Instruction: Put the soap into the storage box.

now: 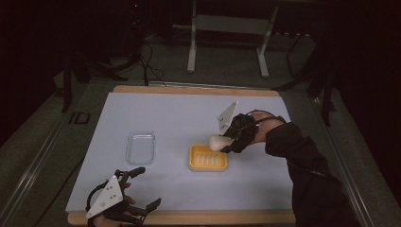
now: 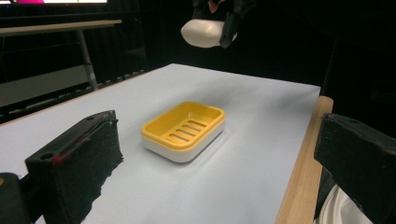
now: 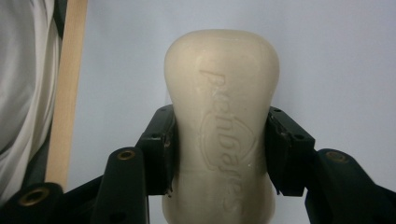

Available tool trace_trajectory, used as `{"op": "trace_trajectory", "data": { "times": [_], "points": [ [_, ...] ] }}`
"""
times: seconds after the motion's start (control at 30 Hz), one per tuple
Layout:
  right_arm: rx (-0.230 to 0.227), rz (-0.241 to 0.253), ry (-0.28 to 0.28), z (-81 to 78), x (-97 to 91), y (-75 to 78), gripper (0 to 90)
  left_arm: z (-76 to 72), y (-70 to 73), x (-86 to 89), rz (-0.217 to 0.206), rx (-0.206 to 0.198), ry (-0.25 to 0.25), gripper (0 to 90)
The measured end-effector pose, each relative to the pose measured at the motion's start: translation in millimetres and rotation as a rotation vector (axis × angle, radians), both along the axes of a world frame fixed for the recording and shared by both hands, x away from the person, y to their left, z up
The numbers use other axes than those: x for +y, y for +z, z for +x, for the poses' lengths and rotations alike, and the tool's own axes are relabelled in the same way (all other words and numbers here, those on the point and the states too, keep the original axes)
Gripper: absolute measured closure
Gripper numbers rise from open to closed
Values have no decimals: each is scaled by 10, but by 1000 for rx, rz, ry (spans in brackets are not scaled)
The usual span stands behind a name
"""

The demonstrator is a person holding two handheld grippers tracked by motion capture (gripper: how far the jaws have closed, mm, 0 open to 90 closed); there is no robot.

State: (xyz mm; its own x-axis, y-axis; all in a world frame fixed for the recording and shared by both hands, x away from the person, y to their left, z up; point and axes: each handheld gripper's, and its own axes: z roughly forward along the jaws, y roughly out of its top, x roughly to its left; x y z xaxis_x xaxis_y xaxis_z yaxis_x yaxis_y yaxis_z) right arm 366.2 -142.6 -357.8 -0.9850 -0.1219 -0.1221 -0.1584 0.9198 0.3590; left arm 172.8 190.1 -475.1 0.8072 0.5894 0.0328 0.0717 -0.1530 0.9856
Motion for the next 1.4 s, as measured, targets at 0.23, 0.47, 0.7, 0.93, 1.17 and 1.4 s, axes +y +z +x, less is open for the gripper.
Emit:
{"op": "trace_trajectory", "data": {
  "times": [0.23, 0.47, 0.7, 0.93, 1.17, 1.4],
  "points": [
    [16, 70, 16, 13, 62, -155, 497, 3, -2, -2, 6, 1, -1, 8],
    [20, 126, 23, 60, 113, -308, 497, 3, -2, -2, 9, 2, -1, 7],
    [50, 141, 7, 103, 150, -482, 497, 3, -3, -5, 4, 1, -2, 8],
    [62, 160, 1, 126, 176, -673, 497, 6, -4, -2, 8, 1, 1, 7],
    [74, 147, -12, 192, 171, -940, 497, 4, -3, -3, 7, 0, 1, 7],
    [103, 173, -23, 257, 134, -1097, 496, 2, -1, -1, 6, -3, 1, 7]
  ]
}}
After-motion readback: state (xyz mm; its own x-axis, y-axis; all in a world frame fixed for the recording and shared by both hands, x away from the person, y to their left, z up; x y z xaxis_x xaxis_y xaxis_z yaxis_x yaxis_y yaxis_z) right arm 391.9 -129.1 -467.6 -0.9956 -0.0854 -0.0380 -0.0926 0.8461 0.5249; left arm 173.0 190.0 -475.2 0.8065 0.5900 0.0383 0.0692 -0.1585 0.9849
